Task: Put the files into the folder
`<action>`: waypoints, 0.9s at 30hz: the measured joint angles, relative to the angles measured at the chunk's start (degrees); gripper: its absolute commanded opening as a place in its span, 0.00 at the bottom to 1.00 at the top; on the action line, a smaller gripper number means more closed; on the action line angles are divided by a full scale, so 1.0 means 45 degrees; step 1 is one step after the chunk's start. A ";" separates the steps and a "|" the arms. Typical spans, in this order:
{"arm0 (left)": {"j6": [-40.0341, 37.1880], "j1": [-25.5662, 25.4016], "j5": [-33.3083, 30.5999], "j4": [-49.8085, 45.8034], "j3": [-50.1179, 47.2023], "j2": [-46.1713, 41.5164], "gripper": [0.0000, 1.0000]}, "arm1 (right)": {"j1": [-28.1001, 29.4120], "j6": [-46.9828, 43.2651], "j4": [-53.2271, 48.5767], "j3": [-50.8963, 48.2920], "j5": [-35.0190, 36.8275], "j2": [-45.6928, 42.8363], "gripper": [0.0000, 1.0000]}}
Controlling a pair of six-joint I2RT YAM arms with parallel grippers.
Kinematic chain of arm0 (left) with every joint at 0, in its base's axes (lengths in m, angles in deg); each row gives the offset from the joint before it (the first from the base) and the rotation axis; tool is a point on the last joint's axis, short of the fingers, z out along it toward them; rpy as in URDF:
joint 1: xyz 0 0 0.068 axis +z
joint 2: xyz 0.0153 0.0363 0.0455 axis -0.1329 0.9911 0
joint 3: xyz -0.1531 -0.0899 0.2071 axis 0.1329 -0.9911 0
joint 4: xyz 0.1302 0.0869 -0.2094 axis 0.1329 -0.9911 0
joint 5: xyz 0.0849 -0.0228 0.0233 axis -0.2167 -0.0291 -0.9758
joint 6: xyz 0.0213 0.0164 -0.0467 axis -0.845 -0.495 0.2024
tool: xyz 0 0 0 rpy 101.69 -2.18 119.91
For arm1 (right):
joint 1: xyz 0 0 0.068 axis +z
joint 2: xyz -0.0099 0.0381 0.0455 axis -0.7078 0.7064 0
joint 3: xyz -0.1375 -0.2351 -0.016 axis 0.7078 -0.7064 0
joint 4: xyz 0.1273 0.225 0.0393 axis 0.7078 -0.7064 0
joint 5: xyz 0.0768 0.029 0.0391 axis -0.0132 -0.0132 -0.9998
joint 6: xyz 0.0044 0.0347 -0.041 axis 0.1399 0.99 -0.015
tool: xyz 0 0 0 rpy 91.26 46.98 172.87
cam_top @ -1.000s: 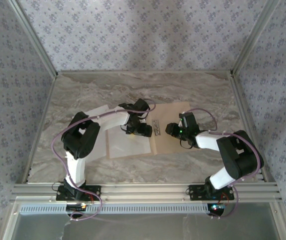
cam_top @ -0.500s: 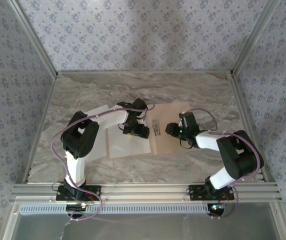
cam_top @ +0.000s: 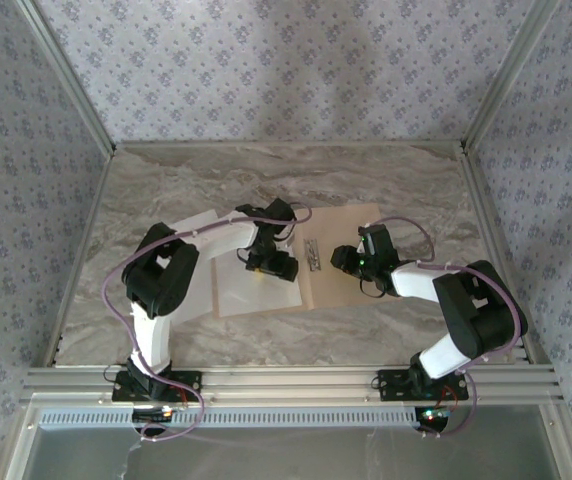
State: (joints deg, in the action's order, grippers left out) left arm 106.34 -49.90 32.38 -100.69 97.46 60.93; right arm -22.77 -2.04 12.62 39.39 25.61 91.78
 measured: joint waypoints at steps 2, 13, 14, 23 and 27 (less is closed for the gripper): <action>0.0141 -0.0238 0.0223 0.0151 0.0049 -0.0005 0.75 | 0.0000 0.0000 0.0000 0.0000 0.0000 0.0000 0.44; 0.0617 -0.0588 0.0797 0.1001 -0.0107 0.0000 0.74 | 0.0000 0.0005 0.0005 0.0000 0.0000 0.0000 0.44; 0.0617 -0.0588 0.0797 0.1005 -0.0194 0.0000 0.74 | 0.0000 0.0005 0.0005 0.0000 0.0000 0.0000 0.44; 0.0257 -0.0510 0.0797 0.1137 -0.0554 -0.0073 0.74 | 0.0000 0.0010 0.0015 -0.0005 -0.0005 0.0000 0.44; -0.0034 -0.0491 0.0797 0.1088 -0.0573 -0.0097 0.74 | 0.0000 0.0063 0.0053 -0.0019 -0.0005 0.0000 0.44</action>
State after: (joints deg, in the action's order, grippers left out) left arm 106.19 -52.11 35.97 -95.80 94.88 60.49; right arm -22.77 -1.75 12.86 39.30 25.58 91.78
